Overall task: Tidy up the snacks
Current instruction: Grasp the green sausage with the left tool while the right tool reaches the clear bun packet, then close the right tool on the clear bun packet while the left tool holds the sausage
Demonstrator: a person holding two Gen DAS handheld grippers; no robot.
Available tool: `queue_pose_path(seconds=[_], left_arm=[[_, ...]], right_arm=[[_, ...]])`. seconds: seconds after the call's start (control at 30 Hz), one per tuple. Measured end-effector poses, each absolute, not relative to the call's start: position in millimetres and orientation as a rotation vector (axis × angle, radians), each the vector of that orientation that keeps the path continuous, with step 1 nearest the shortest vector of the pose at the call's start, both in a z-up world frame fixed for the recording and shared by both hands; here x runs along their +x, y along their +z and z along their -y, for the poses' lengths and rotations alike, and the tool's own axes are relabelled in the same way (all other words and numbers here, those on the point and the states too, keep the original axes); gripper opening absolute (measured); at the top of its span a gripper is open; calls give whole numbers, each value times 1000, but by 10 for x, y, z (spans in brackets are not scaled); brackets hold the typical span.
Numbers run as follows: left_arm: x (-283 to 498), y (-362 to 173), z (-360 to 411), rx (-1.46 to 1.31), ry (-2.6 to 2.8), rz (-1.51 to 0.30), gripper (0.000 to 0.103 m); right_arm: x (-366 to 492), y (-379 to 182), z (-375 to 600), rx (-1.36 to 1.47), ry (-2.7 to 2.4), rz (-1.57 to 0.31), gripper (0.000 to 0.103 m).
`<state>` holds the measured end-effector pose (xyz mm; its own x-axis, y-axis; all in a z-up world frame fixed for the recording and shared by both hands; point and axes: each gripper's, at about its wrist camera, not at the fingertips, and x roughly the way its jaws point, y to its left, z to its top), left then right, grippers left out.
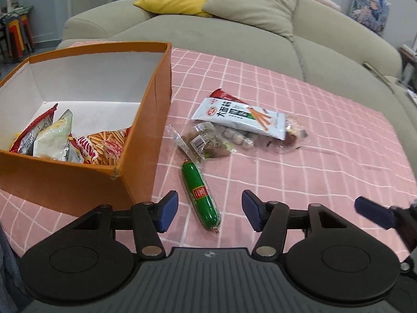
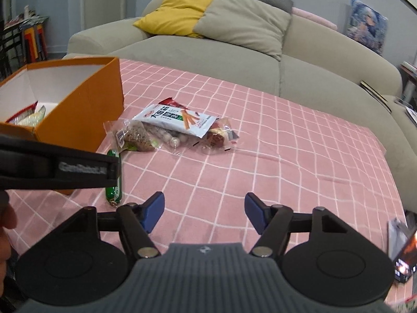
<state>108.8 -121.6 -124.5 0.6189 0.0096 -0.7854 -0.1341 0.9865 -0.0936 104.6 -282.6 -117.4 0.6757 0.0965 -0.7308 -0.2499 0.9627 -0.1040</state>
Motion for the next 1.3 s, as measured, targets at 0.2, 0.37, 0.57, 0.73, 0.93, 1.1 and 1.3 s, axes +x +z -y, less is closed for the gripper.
queue_pose_path(seconds=[0.2, 0.37, 0.57, 0.73, 0.93, 1.1, 1.3], left_arm=[[1221, -1416, 1287, -129, 172, -910, 67], [1334, -1531, 1294, -140, 237, -940, 67], [1396, -1647, 1299, -149, 267, -966, 59], [1403, -1676, 1270, -162, 251, -965, 43], [1406, -1681, 1251, -171, 202, -970, 27], [1376, -1675, 1209, -169, 158, -979, 25], [1284, -1666, 1138, -147, 108, -997, 25]], right_arm=[[1330, -1318, 2922, -285, 251, -785, 62], [1618, -1445, 2950, -365, 308, -759, 65], [1976, -1587, 2895, -448, 362, -739, 72], [2219, -1694, 2821, -504, 390, -729, 72], [2403, -1758, 2797, -501, 423, -753, 70], [2412, -1789, 2788, -491, 408, -786, 56], [2178, -1712, 2814, -449, 381, -830, 46]])
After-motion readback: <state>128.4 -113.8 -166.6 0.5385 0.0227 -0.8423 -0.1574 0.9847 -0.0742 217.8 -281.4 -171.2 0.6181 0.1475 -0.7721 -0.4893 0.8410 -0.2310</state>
